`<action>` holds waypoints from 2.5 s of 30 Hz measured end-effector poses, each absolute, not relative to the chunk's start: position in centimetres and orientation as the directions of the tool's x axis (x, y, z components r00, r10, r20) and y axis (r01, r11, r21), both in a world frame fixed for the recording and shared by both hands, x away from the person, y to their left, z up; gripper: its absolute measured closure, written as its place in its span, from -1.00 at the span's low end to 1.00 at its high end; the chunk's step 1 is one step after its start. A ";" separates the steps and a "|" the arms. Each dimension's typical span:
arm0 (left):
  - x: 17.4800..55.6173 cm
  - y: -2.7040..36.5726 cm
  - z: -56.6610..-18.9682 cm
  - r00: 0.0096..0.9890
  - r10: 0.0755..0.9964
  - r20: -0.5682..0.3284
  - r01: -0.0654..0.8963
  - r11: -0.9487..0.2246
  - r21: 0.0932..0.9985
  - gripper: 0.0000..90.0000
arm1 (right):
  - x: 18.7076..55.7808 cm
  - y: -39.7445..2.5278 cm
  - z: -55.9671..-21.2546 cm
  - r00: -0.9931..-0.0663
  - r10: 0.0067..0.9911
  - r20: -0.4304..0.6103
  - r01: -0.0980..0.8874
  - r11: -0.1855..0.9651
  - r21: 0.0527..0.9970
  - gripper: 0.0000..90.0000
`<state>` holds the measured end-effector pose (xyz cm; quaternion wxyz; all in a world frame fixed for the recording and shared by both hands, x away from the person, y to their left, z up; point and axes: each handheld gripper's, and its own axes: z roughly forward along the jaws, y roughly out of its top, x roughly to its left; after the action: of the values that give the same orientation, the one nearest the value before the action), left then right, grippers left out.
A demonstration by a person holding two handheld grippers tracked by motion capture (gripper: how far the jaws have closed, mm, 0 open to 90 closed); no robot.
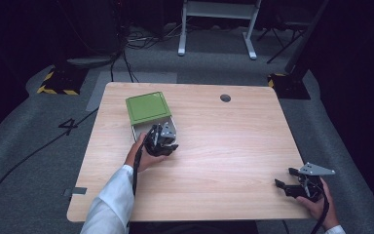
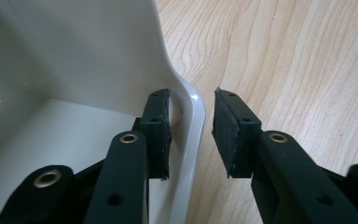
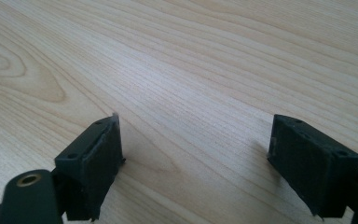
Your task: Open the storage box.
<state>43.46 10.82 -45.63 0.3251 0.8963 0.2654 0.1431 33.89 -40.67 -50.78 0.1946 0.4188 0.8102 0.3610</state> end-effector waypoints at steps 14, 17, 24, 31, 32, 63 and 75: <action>42.7 11.1 -45.7 0.834 0.549 0.052 0.386 -0.649 0.655 0.62 | 33.9 -40.7 -50.8 -0.576 0.817 -0.012 0.537 0.390 0.748 -0.61; 42.5 11.0 -45.7 0.836 0.546 0.047 0.384 -0.645 0.660 0.62 | 33.9 -40.7 -50.8 -0.576 0.817 -0.012 0.537 0.390 0.748 -0.61; 41.7 10.8 -45.7 0.844 0.535 0.037 0.379 -0.645 0.663 0.62 | 33.9 -40.7 -50.8 -0.576 0.817 -0.012 0.537 0.390 0.748 -0.61; 40.9 10.5 -45.7 0.843 0.536 0.038 0.381 -0.645 0.662 0.63 | 33.9 -40.7 -50.8 -0.576 0.817 -0.012 0.537 0.390 0.748 -0.61; 40.8 10.5 -45.7 0.843 0.536 0.035 0.382 -0.644 0.663 0.62 | 33.9 -40.7 -50.8 -0.576 0.817 -0.012 0.537 0.390 0.748 -0.61; 37.4 10.0 -42.9 0.857 0.510 0.075 0.312 -0.629 0.712 0.12 | 33.9 -40.7 -50.8 -0.576 0.818 -0.011 0.538 0.389 0.748 -0.61; 36.3 12.4 -41.3 0.801 0.588 0.109 0.320 -0.576 0.752 -0.18 | 33.9 -40.7 -50.8 -0.576 0.818 -0.011 0.538 0.389 0.748 -0.61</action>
<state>36.33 12.45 -41.30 0.3792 0.8700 0.2610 0.1765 33.86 -40.68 -50.77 0.1934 0.4180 0.8106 0.3615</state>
